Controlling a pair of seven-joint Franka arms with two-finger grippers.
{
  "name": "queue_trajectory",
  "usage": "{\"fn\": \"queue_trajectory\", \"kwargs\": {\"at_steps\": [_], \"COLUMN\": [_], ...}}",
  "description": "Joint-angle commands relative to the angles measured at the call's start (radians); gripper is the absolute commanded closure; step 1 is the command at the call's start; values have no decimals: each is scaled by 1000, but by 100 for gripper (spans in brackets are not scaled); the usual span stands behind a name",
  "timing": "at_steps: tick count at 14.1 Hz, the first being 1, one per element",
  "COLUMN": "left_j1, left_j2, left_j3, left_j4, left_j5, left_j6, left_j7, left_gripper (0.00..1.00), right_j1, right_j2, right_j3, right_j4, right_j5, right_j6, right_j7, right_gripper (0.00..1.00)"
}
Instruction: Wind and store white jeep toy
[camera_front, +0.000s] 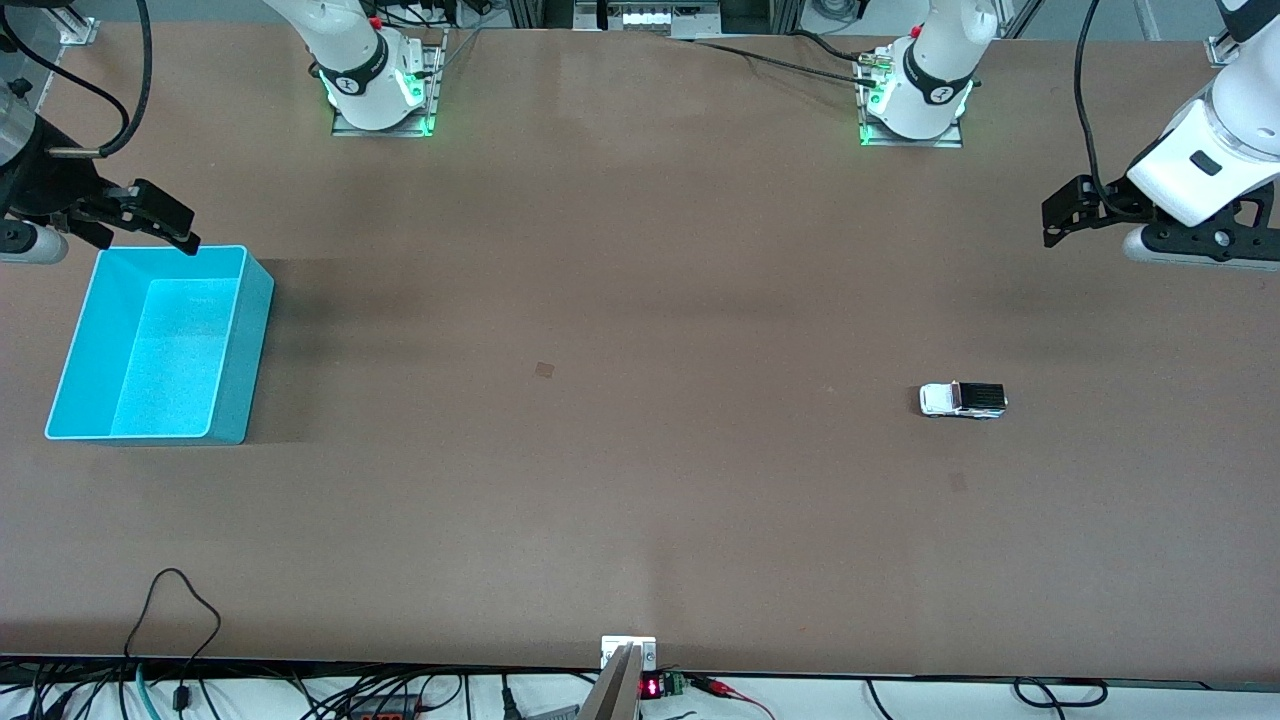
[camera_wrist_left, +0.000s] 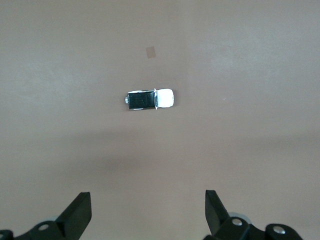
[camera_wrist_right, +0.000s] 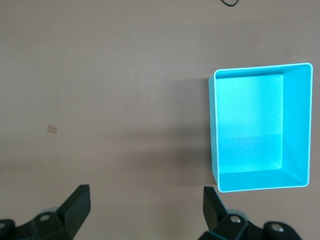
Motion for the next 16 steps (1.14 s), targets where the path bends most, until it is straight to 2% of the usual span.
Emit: {"fn": "queue_trajectory", "kwargs": {"at_steps": [1, 16], "left_j1": [-1, 3], "left_j2": [6, 20], "left_j3": [1, 1], "left_j4": [20, 26], "left_j5": [-10, -10], "left_j6": [-17, -80], "left_j7": [-6, -17], "left_gripper": [0, 0], "right_j1": [-10, -8], "right_j2": [-1, -6], "right_j3": [8, 0], "right_j4": [9, 7], "right_j5": [-6, -6], "right_j6": [-16, -12], "right_j7": [-10, -22], "right_gripper": [0, 0]}}
